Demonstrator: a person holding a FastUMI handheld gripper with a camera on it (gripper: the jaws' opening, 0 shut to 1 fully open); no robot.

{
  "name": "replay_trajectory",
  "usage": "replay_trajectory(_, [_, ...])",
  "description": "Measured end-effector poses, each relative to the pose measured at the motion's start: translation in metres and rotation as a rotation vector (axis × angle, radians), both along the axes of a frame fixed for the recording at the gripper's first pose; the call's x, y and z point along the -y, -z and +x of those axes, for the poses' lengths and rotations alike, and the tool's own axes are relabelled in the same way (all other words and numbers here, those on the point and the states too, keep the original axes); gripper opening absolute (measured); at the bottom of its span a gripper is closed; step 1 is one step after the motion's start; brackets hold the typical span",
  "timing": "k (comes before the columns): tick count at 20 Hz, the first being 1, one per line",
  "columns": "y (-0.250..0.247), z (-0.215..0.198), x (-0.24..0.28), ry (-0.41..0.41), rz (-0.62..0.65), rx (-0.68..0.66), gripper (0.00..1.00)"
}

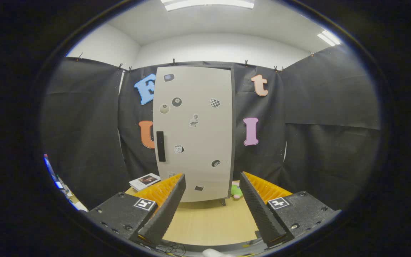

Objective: Open the shoe cabinet door, grab the shoes and put them into the shoe cabinet, then close the shoe cabinet door.

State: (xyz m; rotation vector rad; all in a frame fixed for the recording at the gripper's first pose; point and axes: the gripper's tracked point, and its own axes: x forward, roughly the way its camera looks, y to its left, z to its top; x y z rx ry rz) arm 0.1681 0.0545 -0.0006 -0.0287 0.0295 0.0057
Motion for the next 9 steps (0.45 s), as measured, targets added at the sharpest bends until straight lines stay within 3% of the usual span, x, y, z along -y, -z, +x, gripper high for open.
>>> replay_trajectory(9, [-0.012,0.002,0.010,0.028,-0.003,0.033,0.99])
